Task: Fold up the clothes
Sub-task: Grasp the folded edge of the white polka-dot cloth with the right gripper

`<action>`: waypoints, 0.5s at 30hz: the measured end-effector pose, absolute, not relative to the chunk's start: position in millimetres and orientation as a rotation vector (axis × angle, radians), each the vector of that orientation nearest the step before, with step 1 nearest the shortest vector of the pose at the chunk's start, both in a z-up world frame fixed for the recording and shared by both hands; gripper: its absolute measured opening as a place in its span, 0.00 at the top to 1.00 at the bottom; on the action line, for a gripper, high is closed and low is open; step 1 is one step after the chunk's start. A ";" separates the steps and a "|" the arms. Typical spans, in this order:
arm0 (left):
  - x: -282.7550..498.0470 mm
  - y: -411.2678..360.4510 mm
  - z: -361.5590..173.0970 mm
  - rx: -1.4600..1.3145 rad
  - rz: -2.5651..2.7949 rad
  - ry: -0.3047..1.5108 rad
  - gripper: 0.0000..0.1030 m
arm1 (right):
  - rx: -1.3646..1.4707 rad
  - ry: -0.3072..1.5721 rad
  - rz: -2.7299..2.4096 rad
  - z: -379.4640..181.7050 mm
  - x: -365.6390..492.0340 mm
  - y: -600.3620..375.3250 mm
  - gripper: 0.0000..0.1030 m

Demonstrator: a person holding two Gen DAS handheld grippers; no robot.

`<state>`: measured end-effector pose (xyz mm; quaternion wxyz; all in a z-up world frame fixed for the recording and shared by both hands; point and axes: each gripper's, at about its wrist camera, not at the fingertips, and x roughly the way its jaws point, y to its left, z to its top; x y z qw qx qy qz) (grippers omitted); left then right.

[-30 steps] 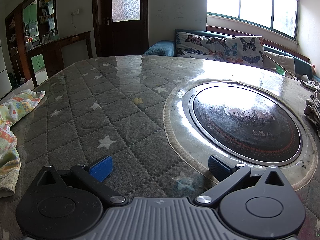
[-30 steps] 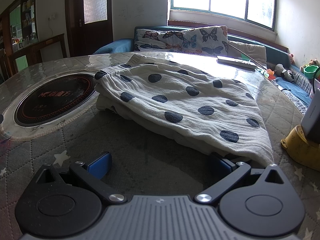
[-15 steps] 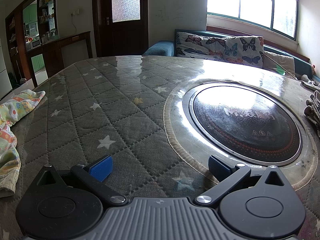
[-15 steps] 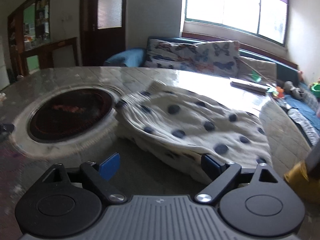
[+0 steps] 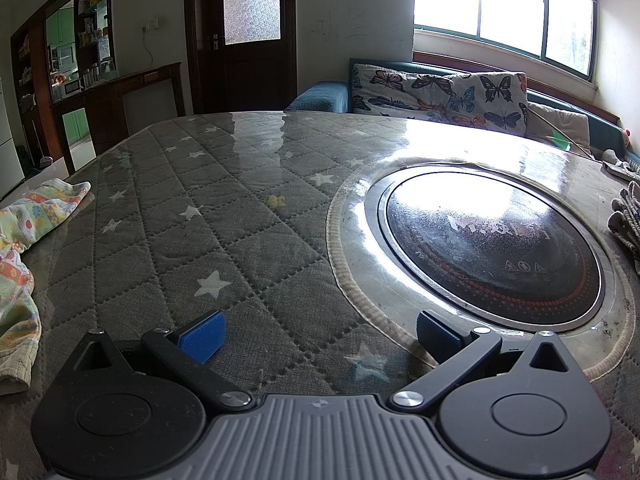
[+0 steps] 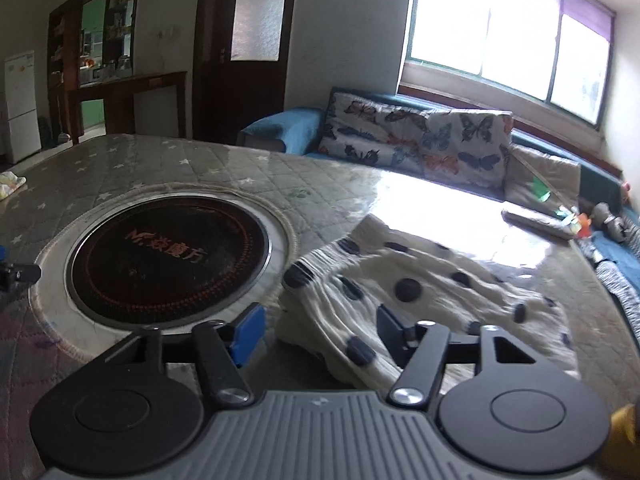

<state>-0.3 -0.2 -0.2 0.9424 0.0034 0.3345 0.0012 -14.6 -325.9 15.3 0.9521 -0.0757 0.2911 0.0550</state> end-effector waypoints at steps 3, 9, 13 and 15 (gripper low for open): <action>-0.3 -0.2 -0.2 0.007 0.002 0.682 0.00 | -0.177 0.618 0.099 11.4 -0.8 -324.5 0.58; -0.2 -0.1 -0.2 0.007 0.002 0.682 0.00 | -0.137 0.619 0.069 13.6 -1.4 -339.6 0.93; 0.2 0.4 -0.2 0.007 0.002 0.682 0.00 | -0.129 0.524 -0.088 26.8 -19.0 -358.2 0.97; 0.3 0.6 -0.2 0.007 0.002 0.682 0.00 | -0.134 0.489 -0.187 33.4 -29.2 -372.2 0.97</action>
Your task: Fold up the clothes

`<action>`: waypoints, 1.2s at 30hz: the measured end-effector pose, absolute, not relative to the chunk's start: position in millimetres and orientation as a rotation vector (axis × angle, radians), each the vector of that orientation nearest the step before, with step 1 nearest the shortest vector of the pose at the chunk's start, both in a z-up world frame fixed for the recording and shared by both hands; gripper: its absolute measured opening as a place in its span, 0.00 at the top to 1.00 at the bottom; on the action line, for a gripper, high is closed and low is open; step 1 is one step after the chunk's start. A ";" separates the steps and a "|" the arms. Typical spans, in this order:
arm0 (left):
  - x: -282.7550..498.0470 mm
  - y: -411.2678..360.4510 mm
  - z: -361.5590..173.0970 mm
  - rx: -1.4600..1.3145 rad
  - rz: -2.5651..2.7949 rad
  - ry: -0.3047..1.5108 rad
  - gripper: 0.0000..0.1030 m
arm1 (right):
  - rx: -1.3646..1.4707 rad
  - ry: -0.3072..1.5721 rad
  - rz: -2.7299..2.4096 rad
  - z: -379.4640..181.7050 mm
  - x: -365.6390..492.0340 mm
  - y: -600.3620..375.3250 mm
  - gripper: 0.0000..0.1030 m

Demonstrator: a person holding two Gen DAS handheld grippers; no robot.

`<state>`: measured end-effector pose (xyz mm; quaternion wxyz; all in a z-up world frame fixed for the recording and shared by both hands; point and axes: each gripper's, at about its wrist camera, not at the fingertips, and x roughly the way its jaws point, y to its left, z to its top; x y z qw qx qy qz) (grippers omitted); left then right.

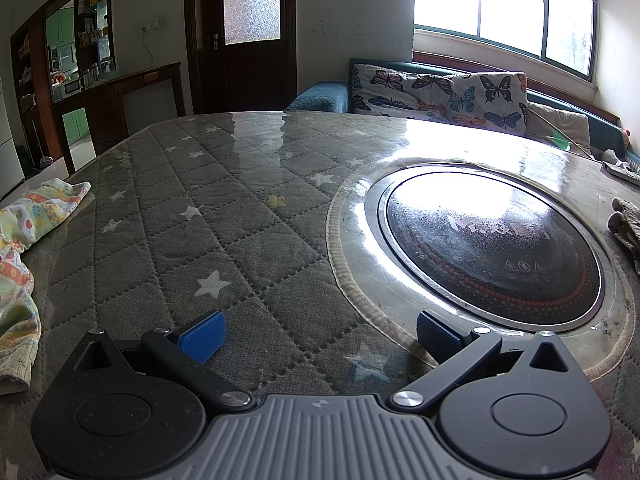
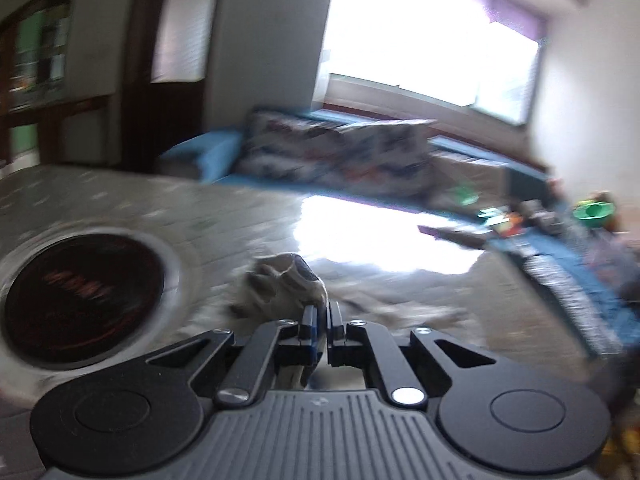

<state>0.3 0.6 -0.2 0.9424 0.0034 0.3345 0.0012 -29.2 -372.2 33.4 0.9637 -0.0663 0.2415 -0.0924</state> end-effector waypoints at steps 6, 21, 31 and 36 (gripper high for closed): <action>0.2 0.2 0.2 0.008 0.003 0.682 0.00 | -0.118 0.527 -0.372 28.2 -57.7 -408.9 0.97; -4.4 -21.7 11.9 0.074 -0.034 0.702 0.00 | -0.042 0.698 -0.292 3.6 -104.9 -406.1 0.49; -15.6 -74.0 27.7 0.130 -0.186 0.728 0.00 | -0.026 0.685 -0.211 4.0 -97.6 -390.6 0.47; -17.6 -99.1 30.9 0.133 -0.254 0.760 0.00 | -0.012 0.690 -0.198 2.7 -101.3 -388.8 0.44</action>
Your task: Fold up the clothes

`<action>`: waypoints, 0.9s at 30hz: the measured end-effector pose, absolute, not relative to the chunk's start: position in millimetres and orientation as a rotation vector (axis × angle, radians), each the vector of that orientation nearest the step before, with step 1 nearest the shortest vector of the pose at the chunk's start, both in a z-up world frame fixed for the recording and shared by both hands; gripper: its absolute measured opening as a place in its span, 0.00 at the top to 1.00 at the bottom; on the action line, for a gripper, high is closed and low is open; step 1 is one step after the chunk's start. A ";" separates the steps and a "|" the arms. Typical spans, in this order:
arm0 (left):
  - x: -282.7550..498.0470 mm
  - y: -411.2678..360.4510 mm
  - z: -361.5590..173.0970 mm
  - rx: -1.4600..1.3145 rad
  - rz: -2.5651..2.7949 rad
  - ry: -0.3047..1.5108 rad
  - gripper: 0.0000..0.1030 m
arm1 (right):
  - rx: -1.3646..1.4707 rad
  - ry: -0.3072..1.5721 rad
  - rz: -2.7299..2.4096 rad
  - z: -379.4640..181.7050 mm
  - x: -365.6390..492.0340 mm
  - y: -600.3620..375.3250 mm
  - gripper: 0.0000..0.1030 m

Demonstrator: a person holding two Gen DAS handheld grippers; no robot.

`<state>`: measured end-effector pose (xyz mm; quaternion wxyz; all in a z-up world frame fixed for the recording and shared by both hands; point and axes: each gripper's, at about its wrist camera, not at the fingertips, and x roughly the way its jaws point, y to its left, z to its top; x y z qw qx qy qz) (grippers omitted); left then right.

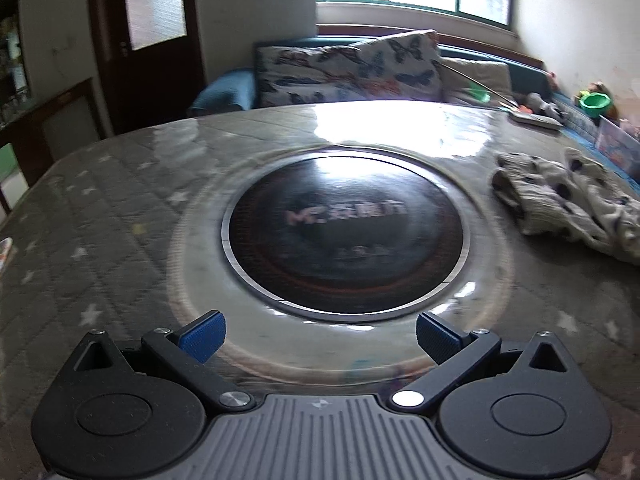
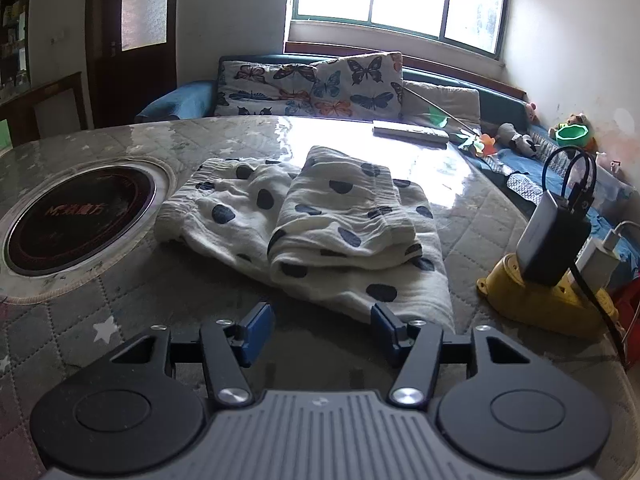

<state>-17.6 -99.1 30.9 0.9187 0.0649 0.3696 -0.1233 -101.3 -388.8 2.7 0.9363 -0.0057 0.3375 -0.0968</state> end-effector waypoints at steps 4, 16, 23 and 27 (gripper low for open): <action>-18.2 -116.6 32.3 0.147 -0.297 0.777 0.00 | 0.021 0.697 -0.188 1.8 -103.6 -388.7 0.42; -23.3 -166.1 36.7 0.187 -0.396 0.802 0.00 | 0.036 0.714 -0.151 -0.6 -103.9 -375.9 0.36; -23.2 -190.9 41.6 0.218 -0.433 0.792 0.00 | 0.040 0.717 -0.141 -0.6 -104.0 -374.7 0.33; -22.4 -204.1 43.1 0.234 -0.450 0.789 0.00 | 0.044 0.715 -0.143 0.4 -102.6 -376.0 0.32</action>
